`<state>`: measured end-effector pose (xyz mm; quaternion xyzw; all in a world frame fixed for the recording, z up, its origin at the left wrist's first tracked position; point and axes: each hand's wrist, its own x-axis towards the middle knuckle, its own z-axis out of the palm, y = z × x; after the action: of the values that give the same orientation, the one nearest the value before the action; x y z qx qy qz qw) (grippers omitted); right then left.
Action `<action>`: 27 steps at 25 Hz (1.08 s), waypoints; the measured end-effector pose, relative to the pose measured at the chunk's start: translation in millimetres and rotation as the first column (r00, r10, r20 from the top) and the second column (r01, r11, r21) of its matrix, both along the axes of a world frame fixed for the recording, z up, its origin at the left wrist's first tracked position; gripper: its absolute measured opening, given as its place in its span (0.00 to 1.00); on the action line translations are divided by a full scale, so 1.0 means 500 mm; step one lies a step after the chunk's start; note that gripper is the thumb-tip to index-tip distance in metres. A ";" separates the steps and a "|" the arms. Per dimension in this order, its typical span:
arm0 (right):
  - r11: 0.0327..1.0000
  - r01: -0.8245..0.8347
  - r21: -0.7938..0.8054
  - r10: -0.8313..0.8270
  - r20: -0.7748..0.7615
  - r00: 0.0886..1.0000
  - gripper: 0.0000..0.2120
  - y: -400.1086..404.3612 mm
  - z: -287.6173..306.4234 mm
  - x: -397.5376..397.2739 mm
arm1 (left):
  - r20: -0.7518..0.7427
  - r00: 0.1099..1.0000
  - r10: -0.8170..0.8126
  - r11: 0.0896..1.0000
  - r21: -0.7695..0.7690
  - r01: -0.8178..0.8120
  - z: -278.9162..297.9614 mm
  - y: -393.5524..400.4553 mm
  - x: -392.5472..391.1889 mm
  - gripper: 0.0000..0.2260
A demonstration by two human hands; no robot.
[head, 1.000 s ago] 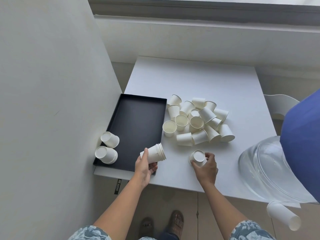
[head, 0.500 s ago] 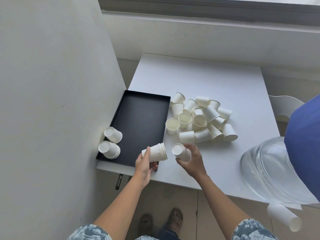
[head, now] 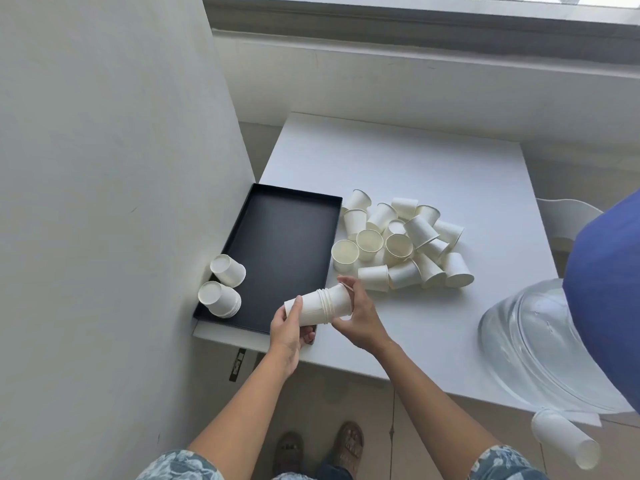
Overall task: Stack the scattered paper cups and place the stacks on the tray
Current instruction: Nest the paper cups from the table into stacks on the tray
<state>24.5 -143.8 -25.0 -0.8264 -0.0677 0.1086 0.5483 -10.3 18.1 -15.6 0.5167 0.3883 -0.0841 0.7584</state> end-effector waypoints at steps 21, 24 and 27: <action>0.917 0.195 0.348 0.025 -0.539 0.842 0.12 0.039 0.041 0.004 | 0.148 0.980 -0.131 0.966 -0.205 0.160 0.045 -0.037 -0.010 0.27; 0.979 0.037 0.202 0.050 -0.407 0.912 0.13 0.051 0.042 0.006 | 0.137 0.989 -0.057 0.977 -0.199 0.083 0.054 -0.029 -0.012 0.26; 0.967 -0.207 0.148 0.245 -0.320 0.915 0.18 0.067 0.044 0.015 | 0.128 0.992 0.008 0.989 -0.149 0.011 0.058 -0.008 -0.009 0.28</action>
<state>32.2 -110.3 -3.1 -0.7505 -0.0745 0.3063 0.5808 -14.8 14.3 13.2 0.4630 0.3310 -0.0799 0.8183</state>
